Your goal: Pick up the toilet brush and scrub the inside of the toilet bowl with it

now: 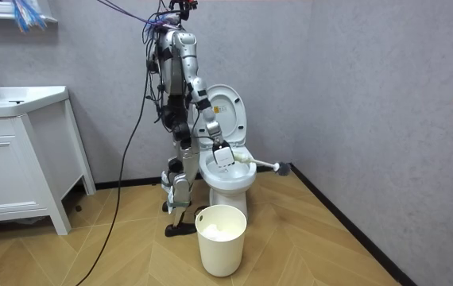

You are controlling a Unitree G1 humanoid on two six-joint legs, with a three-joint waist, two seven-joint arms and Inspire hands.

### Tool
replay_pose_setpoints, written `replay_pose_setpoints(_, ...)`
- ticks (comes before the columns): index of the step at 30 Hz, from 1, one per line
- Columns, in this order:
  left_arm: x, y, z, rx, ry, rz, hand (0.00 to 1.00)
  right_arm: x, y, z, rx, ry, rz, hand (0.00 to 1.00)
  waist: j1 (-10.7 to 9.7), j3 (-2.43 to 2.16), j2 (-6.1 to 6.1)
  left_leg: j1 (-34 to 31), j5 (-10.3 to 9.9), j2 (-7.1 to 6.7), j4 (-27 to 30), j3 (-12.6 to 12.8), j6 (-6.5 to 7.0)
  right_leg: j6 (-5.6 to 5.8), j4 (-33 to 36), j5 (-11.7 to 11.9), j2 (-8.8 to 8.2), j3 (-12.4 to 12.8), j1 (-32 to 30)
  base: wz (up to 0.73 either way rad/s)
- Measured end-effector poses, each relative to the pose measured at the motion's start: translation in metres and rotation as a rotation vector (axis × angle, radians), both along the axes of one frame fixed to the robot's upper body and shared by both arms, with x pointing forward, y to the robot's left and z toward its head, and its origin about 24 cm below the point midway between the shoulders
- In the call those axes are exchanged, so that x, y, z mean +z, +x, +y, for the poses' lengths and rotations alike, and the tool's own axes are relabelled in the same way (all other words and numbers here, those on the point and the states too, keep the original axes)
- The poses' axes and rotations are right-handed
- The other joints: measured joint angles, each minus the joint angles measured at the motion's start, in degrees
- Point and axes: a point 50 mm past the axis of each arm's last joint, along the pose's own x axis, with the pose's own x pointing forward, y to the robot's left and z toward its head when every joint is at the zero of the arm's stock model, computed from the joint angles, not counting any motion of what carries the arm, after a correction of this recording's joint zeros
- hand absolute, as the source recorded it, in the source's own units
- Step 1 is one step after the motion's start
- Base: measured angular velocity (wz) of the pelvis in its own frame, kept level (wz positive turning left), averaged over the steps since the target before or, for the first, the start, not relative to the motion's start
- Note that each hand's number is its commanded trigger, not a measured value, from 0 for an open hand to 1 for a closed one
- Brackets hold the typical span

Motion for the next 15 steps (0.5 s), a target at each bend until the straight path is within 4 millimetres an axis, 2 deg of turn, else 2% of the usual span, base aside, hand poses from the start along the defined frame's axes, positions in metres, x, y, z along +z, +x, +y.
replay_pose_setpoints(1,-0.006,-0.002,0.000,0.009,-0.009,-0.037,0.00,0.000,0.002,0.000,-0.001,-0.013,-0.004,1.00,0.8,-0.03,-0.70,0.4,0.0,0.09,0.0,0.3,0.00,-0.04,-0.1,0.0,0.12,-0.1,0.5,0.00)
replay_pose_setpoints(3,-0.014,-0.005,-0.002,0.025,-0.015,-0.085,0.00,0.001,0.006,0.002,-0.002,-0.028,-0.015,1.00,1.8,-0.52,-1.66,0.8,0.0,0.31,0.0,1.2,0.00,-0.15,-0.1,0.0,0.21,0.0,0.7,-0.06)
replay_pose_setpoints(4,-0.016,-0.006,-0.002,0.028,-0.010,-0.098,0.00,0.002,0.008,0.003,0.001,-0.030,-0.026,1.00,1.8,-0.58,-1.94,0.9,0.0,0.40,0.0,1.4,0.00,-0.17,-0.1,0.0,0.26,-0.1,0.9,0.00)
replay_pose_setpoints(6,-0.022,-0.008,-0.001,0.030,0.022,-0.139,0.00,0.003,0.019,0.010,0.017,-0.026,-0.071,1.00,1.7,-0.31,-2.75,1.5,0.0,0.69,0.0,1.8,-0.01,-0.38,-0.3,0.0,0.60,-0.1,1.4,0.04)
replay_pose_setpoints(15,-0.049,-0.020,0.000,0.082,0.050,-0.283,0.00,0.006,0.030,0.016,0.040,-0.038,-0.106,1.00,1.9,-0.38,-3.43,1.4,0.0,0.89,0.0,2.2,-0.09,-0.61,0.0,0.0,0.74,0.4,0.9,-0.02)
